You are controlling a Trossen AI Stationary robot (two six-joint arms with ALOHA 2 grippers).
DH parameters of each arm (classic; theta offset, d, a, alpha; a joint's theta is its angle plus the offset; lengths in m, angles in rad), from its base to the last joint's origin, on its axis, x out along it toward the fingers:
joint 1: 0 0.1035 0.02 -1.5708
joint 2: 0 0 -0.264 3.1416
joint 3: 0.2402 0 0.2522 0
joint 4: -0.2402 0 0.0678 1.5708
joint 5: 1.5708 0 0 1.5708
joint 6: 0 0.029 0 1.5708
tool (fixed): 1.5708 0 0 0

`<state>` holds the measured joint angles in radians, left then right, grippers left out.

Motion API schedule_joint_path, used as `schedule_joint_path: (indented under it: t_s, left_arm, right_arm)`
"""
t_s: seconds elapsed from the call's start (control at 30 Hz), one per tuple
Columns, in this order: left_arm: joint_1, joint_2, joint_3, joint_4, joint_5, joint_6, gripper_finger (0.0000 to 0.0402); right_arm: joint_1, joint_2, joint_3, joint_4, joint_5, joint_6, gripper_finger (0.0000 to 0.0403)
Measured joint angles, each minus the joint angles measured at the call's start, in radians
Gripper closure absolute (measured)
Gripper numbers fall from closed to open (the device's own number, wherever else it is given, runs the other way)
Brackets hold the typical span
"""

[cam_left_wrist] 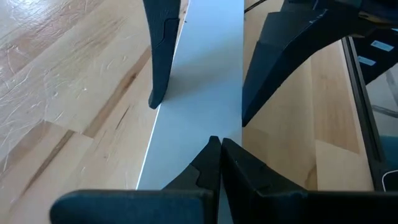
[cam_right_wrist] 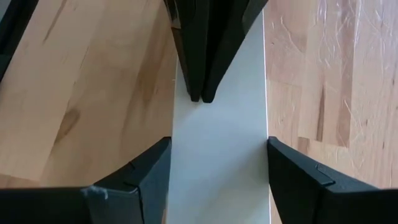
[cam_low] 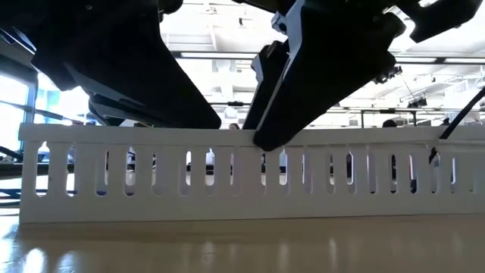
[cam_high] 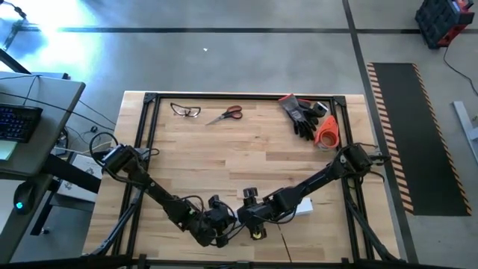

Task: Ziptie cables
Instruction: Close the white cable duct lid

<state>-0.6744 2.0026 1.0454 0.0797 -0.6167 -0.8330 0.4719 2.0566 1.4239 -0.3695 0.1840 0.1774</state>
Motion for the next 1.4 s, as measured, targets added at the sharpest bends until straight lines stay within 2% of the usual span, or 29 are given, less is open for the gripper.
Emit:
schedule_joint_path:
  t_s: [0.07,0.17,0.23,0.37,0.47,0.63,0.83,0.97,1.1,1.23,1.33,1.4]
  left_arm:
    - [0.000,0.000,0.000,0.002,0.000,0.000,0.0402]
    - [0.001,0.000,0.000,0.005,0.005,-0.002,0.0402]
    - [0.001,0.000,0.000,0.007,0.004,0.002,0.0402]
    - [-0.001,0.001,0.000,0.008,0.003,0.005,0.0402]
    - [-0.004,0.001,0.000,0.009,-0.001,0.006,0.0402]
    - [-0.011,0.002,0.000,0.013,-0.006,0.015,0.0402]
    - [-0.013,0.004,-0.002,0.028,-0.024,0.035,0.0402]
    - [-0.013,0.005,-0.002,0.029,-0.025,0.039,0.0402]
    - [-0.013,0.006,-0.003,0.045,-0.024,0.058,0.0402]
    - [-0.014,0.006,-0.003,0.046,-0.023,0.059,0.0402]
    - [-0.013,0.006,-0.003,0.049,-0.023,0.059,0.0402]
    - [-0.013,0.006,-0.003,0.050,-0.023,0.059,0.0402]
  right_arm:
    - [0.000,-0.010,0.000,-0.007,-0.001,-0.017,0.0189]
    - [0.012,-0.045,-0.001,-0.016,0.045,-0.026,0.0123]
    - [0.022,-0.089,0.002,-0.037,0.100,-0.026,0.0093]
    - [0.068,-0.163,0.000,-0.146,0.225,-0.073,0.0093]
    - [0.122,-0.240,0.001,-0.245,0.251,-0.099,0.0108]
    - [0.176,-0.268,-0.001,-0.481,0.222,-0.036,0.0119]
    - [0.146,-0.248,0.000,-0.419,0.061,-0.054,0.0108]
    - [0.095,-0.194,0.000,-0.463,-0.014,-0.054,0.0083]
    - [0.051,-0.122,0.000,-0.475,-0.139,-0.065,0.0053]
    - [0.038,-0.087,0.000,-0.508,-0.118,-0.065,0.0036]
    - [0.039,-0.082,0.000,-0.542,-0.061,-0.070,0.0035]
    - [0.039,-0.082,0.000,-0.551,-0.059,-0.070,0.0037]
